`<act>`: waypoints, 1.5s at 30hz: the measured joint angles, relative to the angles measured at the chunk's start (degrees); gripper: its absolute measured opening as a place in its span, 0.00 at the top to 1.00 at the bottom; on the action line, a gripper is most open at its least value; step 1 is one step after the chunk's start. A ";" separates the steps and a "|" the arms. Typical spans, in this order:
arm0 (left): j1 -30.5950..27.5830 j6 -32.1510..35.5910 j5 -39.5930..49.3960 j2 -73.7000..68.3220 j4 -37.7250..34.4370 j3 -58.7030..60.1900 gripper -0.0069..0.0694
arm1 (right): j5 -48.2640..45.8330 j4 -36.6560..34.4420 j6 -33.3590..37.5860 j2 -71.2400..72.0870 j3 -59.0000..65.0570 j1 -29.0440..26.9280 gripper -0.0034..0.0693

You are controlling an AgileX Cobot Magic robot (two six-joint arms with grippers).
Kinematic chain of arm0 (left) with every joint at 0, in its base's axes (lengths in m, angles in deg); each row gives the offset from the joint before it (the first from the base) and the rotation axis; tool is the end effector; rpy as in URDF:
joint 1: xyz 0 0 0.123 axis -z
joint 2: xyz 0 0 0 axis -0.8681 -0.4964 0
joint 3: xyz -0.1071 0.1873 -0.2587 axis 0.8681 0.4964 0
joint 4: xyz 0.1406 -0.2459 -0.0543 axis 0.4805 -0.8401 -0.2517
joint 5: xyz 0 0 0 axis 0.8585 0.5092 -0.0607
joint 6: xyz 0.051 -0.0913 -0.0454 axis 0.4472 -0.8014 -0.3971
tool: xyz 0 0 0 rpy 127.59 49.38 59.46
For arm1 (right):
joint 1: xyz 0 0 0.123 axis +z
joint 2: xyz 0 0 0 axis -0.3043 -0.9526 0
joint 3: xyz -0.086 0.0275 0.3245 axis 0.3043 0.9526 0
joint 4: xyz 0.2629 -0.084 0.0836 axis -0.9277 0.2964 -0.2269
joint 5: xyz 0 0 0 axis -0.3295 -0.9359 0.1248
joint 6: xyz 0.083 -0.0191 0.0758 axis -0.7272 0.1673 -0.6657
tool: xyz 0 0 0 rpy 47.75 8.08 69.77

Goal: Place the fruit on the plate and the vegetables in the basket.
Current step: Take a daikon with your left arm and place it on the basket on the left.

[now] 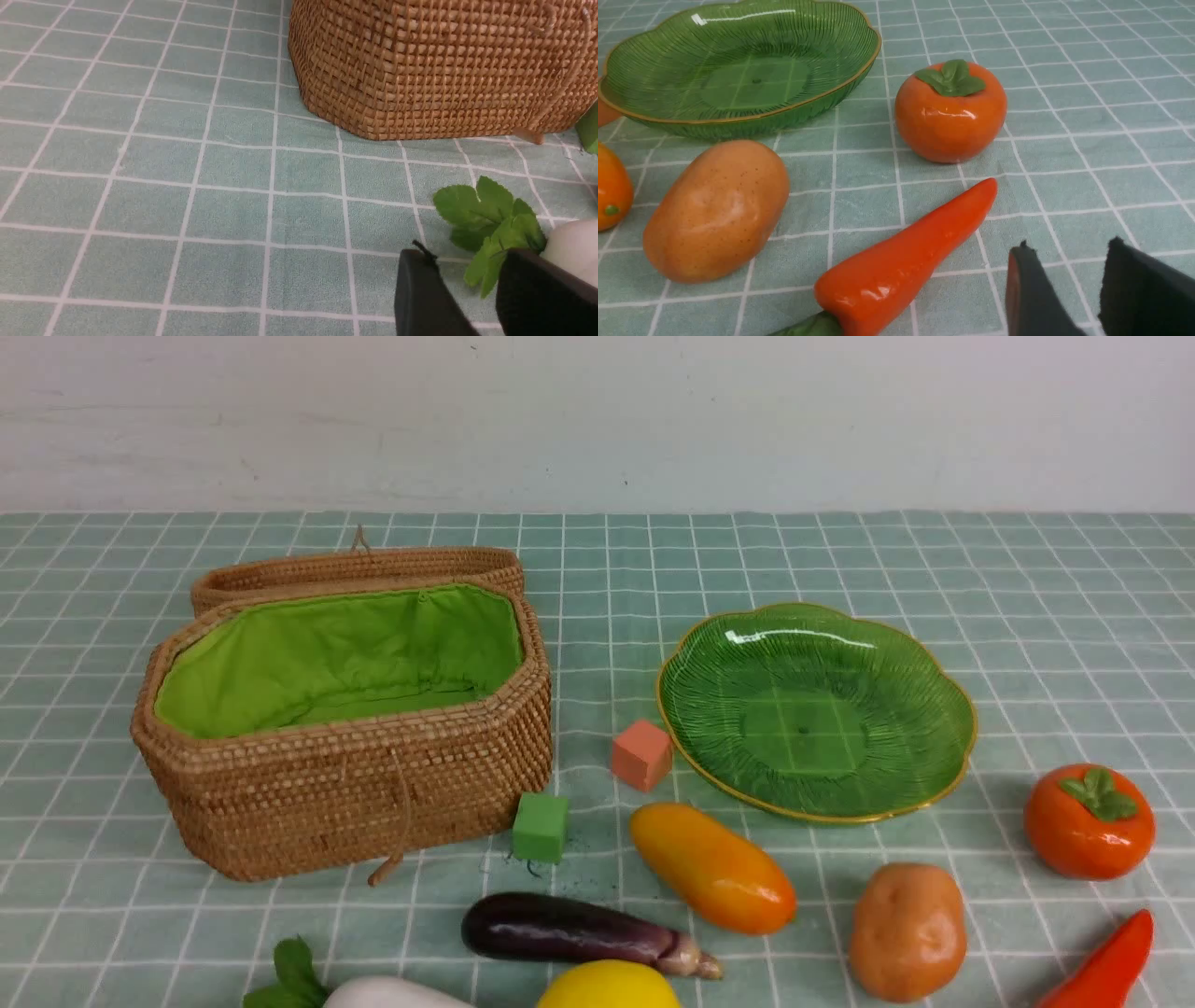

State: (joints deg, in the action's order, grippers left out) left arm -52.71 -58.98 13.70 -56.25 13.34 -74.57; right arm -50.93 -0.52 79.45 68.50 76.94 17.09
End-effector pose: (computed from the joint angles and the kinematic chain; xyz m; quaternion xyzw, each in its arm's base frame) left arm 0.0593 -0.0003 0.1599 -0.0504 0.8098 -0.0729 0.5799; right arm 0.0590 -0.0057 0.1663 0.0385 0.8038 -0.0058 0.5936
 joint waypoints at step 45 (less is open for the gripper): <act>0.00 -13.99 -29.38 0.00 -6.66 -2.16 0.60 | 0.00 0.00 0.00 0.00 0.00 0.00 0.62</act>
State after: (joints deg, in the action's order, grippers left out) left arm -52.71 -72.97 -15.69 -56.25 6.67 -76.73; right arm -50.93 -0.52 79.45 68.50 76.94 17.09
